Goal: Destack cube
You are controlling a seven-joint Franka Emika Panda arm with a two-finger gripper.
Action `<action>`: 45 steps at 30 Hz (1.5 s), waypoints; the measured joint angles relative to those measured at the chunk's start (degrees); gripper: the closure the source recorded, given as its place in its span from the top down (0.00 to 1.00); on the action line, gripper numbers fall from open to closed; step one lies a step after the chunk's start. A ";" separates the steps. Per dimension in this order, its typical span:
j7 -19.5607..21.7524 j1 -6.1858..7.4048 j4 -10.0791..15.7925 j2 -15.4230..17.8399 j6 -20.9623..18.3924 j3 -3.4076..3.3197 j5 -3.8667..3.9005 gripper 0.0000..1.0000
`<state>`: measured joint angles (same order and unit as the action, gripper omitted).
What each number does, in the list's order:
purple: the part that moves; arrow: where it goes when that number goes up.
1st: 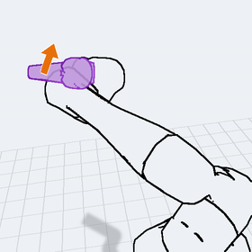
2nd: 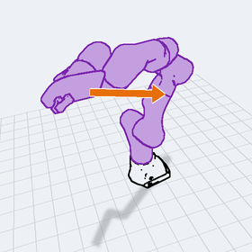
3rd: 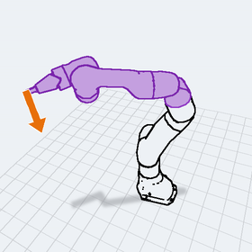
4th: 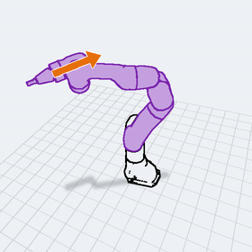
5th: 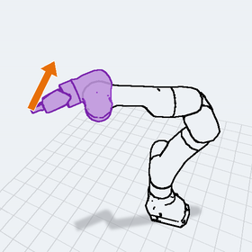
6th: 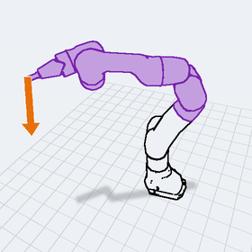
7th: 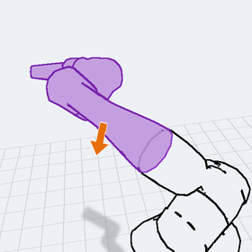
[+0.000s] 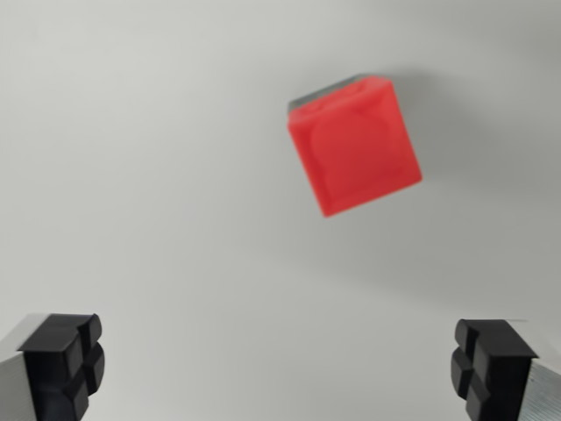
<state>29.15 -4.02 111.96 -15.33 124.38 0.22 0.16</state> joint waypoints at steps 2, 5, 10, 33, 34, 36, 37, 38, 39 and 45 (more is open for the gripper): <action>-2.27 -0.24 0.01 -0.84 1.07 0.00 0.05 1.00; -5.48 -0.58 0.01 -2.07 2.62 0.00 0.11 1.00; -11.83 -1.26 -0.06 -4.49 5.53 0.07 0.17 1.00; -26.18 -3.14 -1.28 -15.04 16.31 0.65 0.26 1.00; -26.18 -3.14 -1.28 -15.49 16.71 0.65 0.26 1.00; -26.18 -3.14 -1.30 -16.32 17.54 0.64 0.26 1.00; -26.18 -3.14 -1.31 -16.52 17.73 0.64 0.27 1.00; -26.18 -3.14 -1.33 -16.89 18.09 0.64 0.27 1.00; -26.18 -3.14 -1.38 -17.24 18.41 0.64 0.27 1.00; -26.18 -3.13 -1.61 -18.87 19.82 0.62 0.29 1.00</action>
<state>2.97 -7.15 110.35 -34.19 144.20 0.84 0.45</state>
